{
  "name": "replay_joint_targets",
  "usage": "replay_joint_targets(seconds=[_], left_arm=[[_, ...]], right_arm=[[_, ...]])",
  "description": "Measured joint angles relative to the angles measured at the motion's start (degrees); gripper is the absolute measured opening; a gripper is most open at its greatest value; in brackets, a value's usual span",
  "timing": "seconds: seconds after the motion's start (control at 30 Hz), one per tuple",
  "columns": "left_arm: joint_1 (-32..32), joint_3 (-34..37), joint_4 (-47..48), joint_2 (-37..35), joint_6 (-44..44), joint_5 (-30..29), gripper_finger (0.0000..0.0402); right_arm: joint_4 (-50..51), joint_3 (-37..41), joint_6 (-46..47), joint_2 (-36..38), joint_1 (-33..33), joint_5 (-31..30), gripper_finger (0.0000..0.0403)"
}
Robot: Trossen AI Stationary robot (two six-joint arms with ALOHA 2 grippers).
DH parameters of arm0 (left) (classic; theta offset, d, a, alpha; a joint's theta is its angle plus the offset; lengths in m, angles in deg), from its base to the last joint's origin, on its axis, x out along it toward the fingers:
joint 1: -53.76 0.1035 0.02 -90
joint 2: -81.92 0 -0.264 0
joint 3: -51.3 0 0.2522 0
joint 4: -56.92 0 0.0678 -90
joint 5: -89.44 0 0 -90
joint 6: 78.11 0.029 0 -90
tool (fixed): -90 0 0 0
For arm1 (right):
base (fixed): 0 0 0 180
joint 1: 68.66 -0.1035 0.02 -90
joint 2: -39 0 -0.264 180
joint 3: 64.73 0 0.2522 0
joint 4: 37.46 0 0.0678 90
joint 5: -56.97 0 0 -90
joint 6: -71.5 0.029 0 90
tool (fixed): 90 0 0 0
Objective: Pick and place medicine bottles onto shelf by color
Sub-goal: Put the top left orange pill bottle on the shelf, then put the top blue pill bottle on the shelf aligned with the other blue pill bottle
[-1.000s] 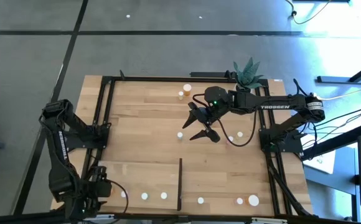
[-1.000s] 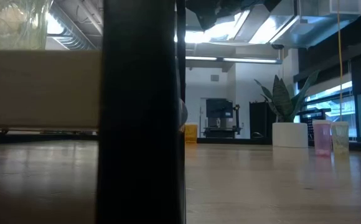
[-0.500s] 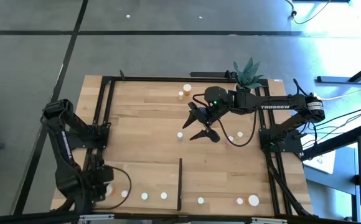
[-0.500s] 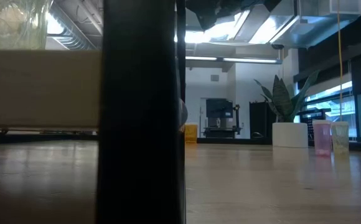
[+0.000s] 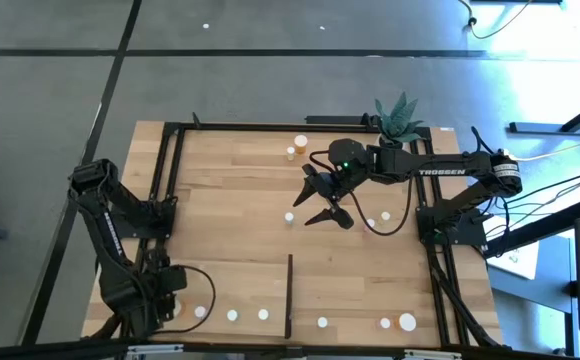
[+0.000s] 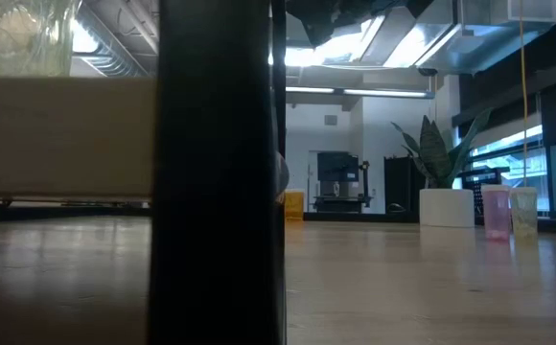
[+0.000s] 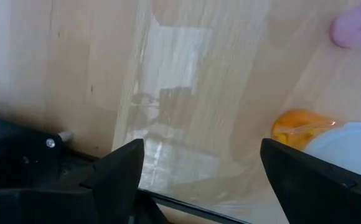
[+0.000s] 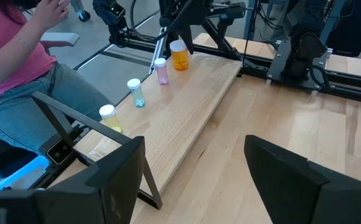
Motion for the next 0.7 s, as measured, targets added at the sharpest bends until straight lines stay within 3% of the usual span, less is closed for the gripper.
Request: replay_joint_targets(seconds=[0.3,0.7], left_arm=[[1.6,-0.5,2.1,-0.4,-0.3,-0.4,0.0315],[9.9,-5.7,12.2,-0.6,3.2,-11.6,0.0315]], right_arm=[[0.0,0.0,0.0,0.0,0.0,0.0,0.0278],[0.0,0.0,0.0,0.0,0.0,0.0,0.0278]])
